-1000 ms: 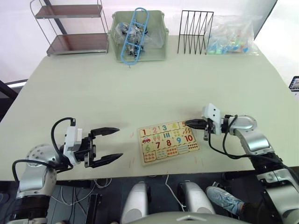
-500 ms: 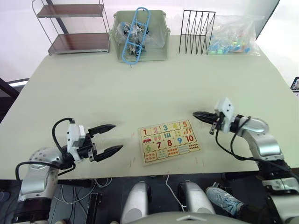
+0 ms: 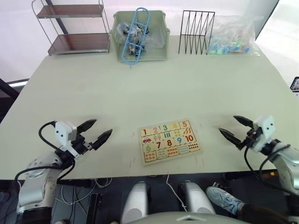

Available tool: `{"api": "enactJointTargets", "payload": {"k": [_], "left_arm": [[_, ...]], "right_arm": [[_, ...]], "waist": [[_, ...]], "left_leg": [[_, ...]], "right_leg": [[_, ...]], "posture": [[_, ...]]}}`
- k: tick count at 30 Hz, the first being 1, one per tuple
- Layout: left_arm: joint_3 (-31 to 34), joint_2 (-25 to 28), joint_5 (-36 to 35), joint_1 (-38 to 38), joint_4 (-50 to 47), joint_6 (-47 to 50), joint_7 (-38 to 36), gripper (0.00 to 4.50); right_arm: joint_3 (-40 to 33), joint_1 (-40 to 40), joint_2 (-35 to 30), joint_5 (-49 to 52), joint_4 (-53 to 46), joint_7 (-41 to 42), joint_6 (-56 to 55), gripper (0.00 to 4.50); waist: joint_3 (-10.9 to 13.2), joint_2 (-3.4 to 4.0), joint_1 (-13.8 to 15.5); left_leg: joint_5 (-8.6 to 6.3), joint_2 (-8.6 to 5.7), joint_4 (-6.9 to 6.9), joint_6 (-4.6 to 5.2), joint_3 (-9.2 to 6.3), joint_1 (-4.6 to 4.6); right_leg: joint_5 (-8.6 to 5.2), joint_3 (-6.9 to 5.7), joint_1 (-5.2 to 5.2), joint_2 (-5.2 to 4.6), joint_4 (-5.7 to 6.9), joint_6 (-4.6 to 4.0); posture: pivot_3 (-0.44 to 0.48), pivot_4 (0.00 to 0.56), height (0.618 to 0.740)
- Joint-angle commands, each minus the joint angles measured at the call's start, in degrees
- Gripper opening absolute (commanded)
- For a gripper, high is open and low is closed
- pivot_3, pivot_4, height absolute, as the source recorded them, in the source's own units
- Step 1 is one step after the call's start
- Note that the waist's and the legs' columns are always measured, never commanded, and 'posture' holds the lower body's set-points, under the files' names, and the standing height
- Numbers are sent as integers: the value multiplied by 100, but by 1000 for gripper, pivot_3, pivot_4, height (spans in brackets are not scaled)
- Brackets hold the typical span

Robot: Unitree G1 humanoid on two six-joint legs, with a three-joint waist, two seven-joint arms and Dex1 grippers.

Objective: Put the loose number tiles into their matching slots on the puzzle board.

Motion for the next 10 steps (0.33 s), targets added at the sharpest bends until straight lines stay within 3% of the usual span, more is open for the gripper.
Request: {"api": "enactJointTargets", "payload": {"k": [1,10], "left_arm": [[146,-119,292,87,-323,75,657,4500],[64,-300,479,390,-683,218,1108,4500]], "right_arm": [[-533,369,60,244,-399,-239,-204,4468],[-685,923,410,261,-615,-677,-413,4468]], "waist": [[-1,-2,2],[-2,-3,-6]], "left_leg": [[0,-1,0,0,-1,1],[0,0,-2,0,1,3]], "right_leg": [[-1,0,1,0,0,1],[-12,2,1,0,-1,-19]], "posture": [[0,150,740],[0,150,740]]}}
